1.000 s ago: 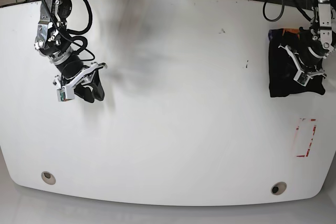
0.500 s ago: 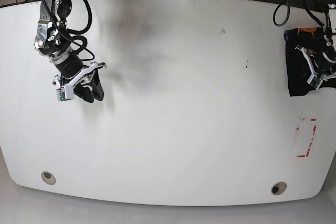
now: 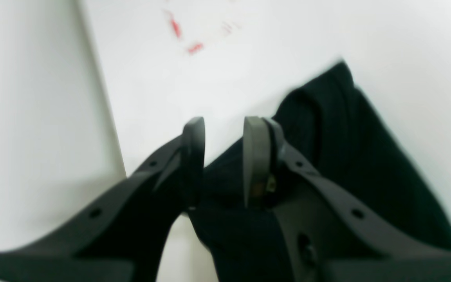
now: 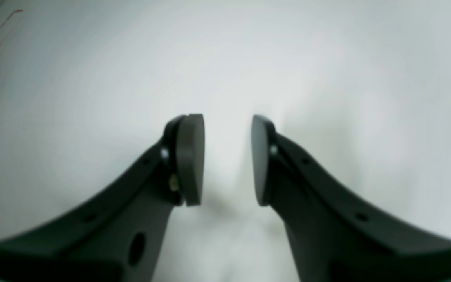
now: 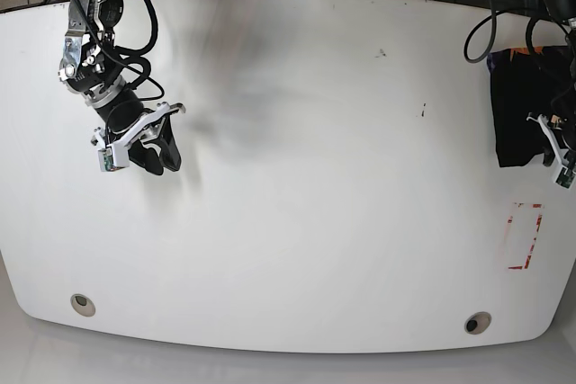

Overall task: Layout the t-shirt on the table in an organized manner, then fold the t-shirt properly
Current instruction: 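Lower the bundle and open the left gripper to release it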

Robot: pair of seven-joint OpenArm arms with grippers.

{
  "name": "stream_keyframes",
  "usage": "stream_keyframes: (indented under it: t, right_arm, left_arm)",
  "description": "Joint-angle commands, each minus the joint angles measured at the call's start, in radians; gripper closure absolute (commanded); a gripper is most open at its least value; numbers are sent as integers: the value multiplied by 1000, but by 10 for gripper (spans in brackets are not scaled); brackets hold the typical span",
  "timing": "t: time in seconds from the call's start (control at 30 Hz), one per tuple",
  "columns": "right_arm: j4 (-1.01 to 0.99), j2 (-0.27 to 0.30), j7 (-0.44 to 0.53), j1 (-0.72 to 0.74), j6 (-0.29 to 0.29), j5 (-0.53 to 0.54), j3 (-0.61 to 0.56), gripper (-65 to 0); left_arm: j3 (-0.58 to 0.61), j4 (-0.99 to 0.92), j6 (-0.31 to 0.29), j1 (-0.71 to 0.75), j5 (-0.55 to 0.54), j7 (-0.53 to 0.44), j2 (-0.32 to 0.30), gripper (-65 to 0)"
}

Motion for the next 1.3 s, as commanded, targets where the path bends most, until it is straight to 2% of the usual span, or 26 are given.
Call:
stream_keyframes:
  t: [0.0,0.17,0.4,0.57,0.7,0.83,1.03,1.27]
  right_arm:
    - [21,15,27,11,7,14,6,-197]
    - [21,15,27,11,7,14,6,-197]
    - [21,15,27,11,7,18,6,-197]
    - [21,15,27,10,7,18,10,-197]
    - [21,15,27,10,7,18,10,-197]
    - [21,15,27,10,7,18,10,-197]
    - [21,15,27,-2,7,18,10,-197]
    - [21,15,27,-10,7,18,10,-197]
  left_arm:
    - [-15,52,0,12,-23,65,-4,-151]
    - [-21,103,0,81,-72,143,49,-151]
    - [-96,131,0,198,-117,151,124,-151]
    - [-99,95,0,239,-115,151,131,-151]
    - [-102,37,0,248,-118,143,118,-151]
    - [-102,-37,0,247,-121,108,62,-151]
    - [-111,-107,0,245,-121,50,8,-151]
    - [-162,-119,0,244,-121,50,-9,-151]
